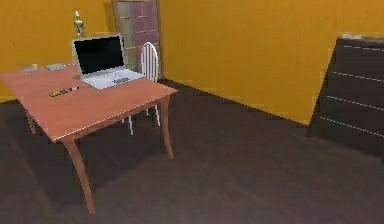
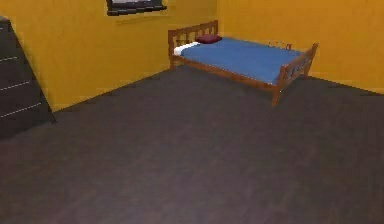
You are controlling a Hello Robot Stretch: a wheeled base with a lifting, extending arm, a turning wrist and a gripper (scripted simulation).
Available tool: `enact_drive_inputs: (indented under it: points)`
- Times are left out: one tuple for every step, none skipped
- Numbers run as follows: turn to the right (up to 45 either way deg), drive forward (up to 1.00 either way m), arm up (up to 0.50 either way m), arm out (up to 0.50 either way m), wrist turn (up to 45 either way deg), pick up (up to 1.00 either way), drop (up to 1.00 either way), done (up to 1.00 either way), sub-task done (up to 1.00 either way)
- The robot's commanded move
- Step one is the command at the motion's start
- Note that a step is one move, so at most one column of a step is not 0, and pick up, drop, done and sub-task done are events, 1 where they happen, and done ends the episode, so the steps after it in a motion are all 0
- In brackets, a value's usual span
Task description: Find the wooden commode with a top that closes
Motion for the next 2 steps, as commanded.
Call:
enact_drive_inputs:
  points:
    - [33.0,0.0,0.0,0.0,0.0,0.0,0.0,0.0,0.0]
    - [0.0,0.1,0.0,0.0,0.0,0.0,0.0,0.0,0.0]
